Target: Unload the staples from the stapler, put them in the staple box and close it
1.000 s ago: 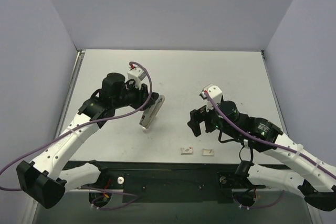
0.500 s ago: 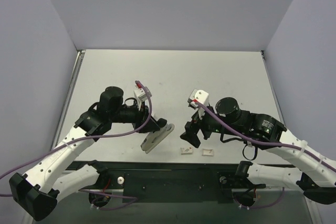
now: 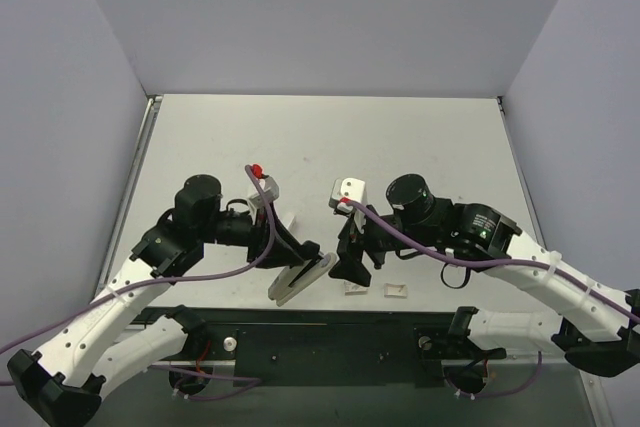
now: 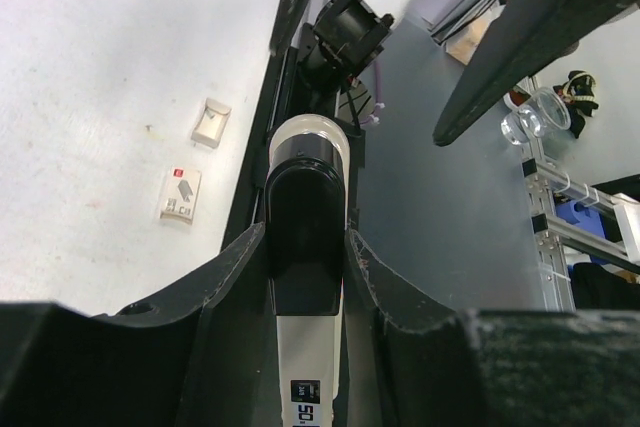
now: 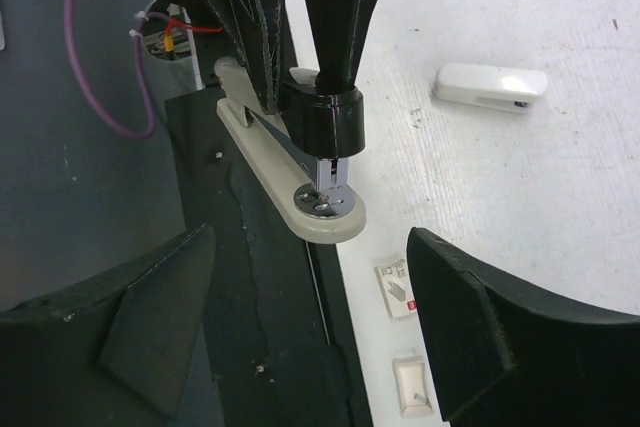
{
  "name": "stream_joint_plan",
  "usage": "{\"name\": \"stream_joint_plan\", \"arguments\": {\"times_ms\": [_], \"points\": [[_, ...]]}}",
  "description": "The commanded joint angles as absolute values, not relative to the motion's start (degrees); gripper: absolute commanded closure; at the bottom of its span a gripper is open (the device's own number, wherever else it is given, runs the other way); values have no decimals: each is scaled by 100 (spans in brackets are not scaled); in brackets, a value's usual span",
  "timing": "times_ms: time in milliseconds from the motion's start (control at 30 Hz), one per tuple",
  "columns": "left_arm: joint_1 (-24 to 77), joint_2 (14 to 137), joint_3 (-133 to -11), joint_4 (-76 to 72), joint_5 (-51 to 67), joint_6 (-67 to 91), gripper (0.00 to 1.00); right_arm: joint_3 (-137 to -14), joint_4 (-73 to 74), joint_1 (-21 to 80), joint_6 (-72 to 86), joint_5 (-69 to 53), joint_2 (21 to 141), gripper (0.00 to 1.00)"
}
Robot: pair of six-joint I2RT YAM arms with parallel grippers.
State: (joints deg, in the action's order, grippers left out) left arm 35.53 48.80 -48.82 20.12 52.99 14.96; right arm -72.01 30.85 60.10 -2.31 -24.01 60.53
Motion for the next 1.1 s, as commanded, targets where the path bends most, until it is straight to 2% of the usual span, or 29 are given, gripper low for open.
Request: {"name": "stream_joint_plan", "arguments": {"times_ms": [0,433,1067], "points": [[3577,4658,-4948,1310,5792,1652,100,-7523,2918,6038,-396,-2891,6169,29],[3577,4368,-4861,1038,5915,1775,100,-7708,2751,6047,-325,-3340,6609,37],[3568,4228,-4808,756,6056,1934,100,-7550,2364,6047,-211,-3700,6671,61]]}}
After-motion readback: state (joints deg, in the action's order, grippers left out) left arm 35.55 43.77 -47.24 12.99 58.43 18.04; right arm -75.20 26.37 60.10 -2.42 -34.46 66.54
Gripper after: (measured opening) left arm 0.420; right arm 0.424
